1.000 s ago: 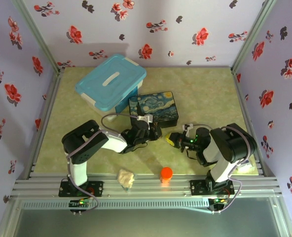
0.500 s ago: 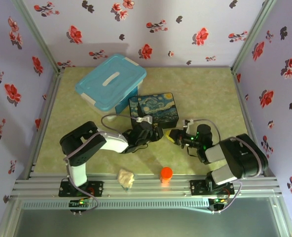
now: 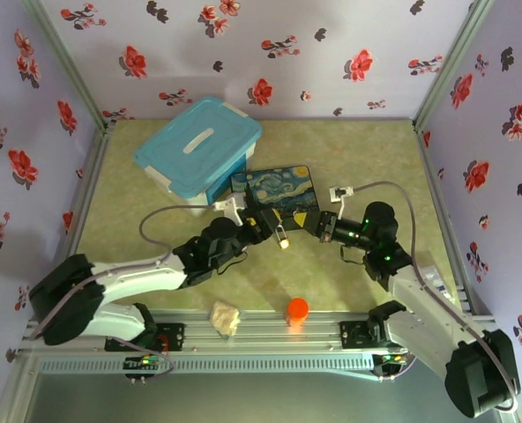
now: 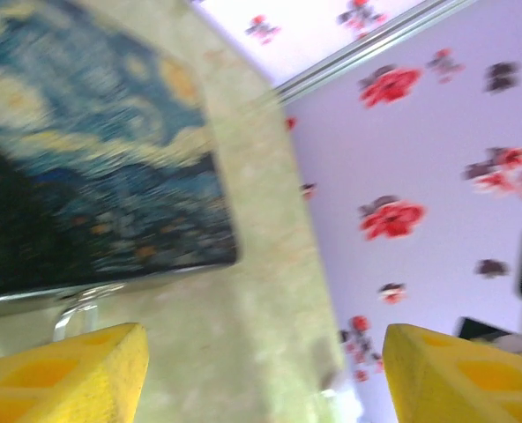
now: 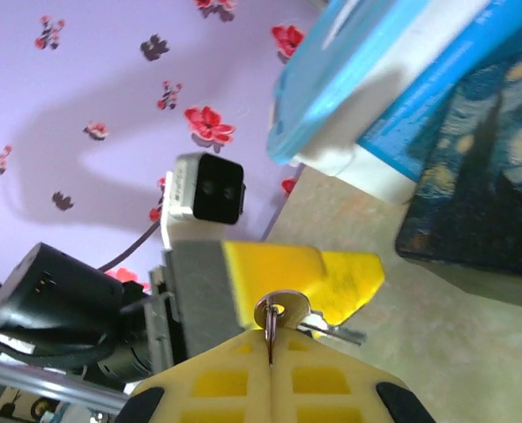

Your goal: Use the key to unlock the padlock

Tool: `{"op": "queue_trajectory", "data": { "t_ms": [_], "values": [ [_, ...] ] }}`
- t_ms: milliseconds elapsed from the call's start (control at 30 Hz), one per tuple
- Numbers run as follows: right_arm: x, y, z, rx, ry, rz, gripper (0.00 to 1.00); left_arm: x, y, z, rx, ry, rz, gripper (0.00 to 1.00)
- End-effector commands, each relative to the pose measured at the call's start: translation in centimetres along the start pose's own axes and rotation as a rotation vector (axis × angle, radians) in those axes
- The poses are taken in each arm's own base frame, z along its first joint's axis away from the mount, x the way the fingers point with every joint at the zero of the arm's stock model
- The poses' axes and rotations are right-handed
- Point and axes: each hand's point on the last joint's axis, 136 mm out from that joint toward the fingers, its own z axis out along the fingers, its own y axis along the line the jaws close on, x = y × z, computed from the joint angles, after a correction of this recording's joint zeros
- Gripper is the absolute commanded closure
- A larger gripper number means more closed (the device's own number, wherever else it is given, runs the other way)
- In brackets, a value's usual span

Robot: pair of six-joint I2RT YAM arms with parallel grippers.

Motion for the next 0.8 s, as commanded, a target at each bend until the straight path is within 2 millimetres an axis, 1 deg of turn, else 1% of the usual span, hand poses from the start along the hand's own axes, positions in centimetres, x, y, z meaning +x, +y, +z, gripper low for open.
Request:
{"op": "queue_trajectory", "data": {
  "t_ms": [0,33,67,100,167,267,300,400,467,600,767],
  "values": [
    [1.4,0.8,0.8,0.040,0.096,-0.116,1.00,-0.9,-2.4,-0.7,0.080,-0.043,-0.019,0.28],
    [2.0,1.1,1.2,0.045,0.131,-0.137,1.00,-0.9,-2.9,-0.7,0.088,-0.032,-0.023,0.27],
    [2.5,1.9,1.7,0.027,0.165,-0.163,1.00,-0.7,-3.2,-0.6,0.093,-0.015,-0.026,0.27],
    [2.6,2.7,2.2,-0.004,0.178,-0.177,1.00,-0.4,-3.3,-0.5,0.093,0.004,-0.032,0.27],
    [2.6,3.5,2.9,-0.045,0.171,-0.177,1.00,-0.2,-3.5,-0.5,0.110,0.014,-0.073,0.27],
    [2.8,3.2,3.8,-0.036,0.182,-0.176,1.00,-0.3,-3.3,-1.3,0.161,-0.017,-0.150,0.26],
    [2.9,3.0,4.1,-0.030,0.191,-0.177,1.00,-0.5,-3.0,-1.7,0.168,-0.034,-0.173,0.25],
    [3.6,2.7,5.0,-0.025,0.229,-0.173,1.00,-1.2,-3.2,-2.8,0.208,-0.076,-0.220,0.24],
    [3.7,2.9,5.6,-0.036,0.226,-0.175,1.00,-1.4,-3.3,-3.1,0.217,-0.080,-0.244,0.24],
    [3.3,3.2,6.4,-0.045,0.204,-0.185,1.00,-1.1,-3.3,-3.3,0.248,-0.065,-0.303,0.25],
    [3.3,2.7,7.1,-0.040,0.194,-0.177,1.00,-0.8,-3.0,-3.5,0.305,-0.065,-0.399,0.25]
  ]
}}
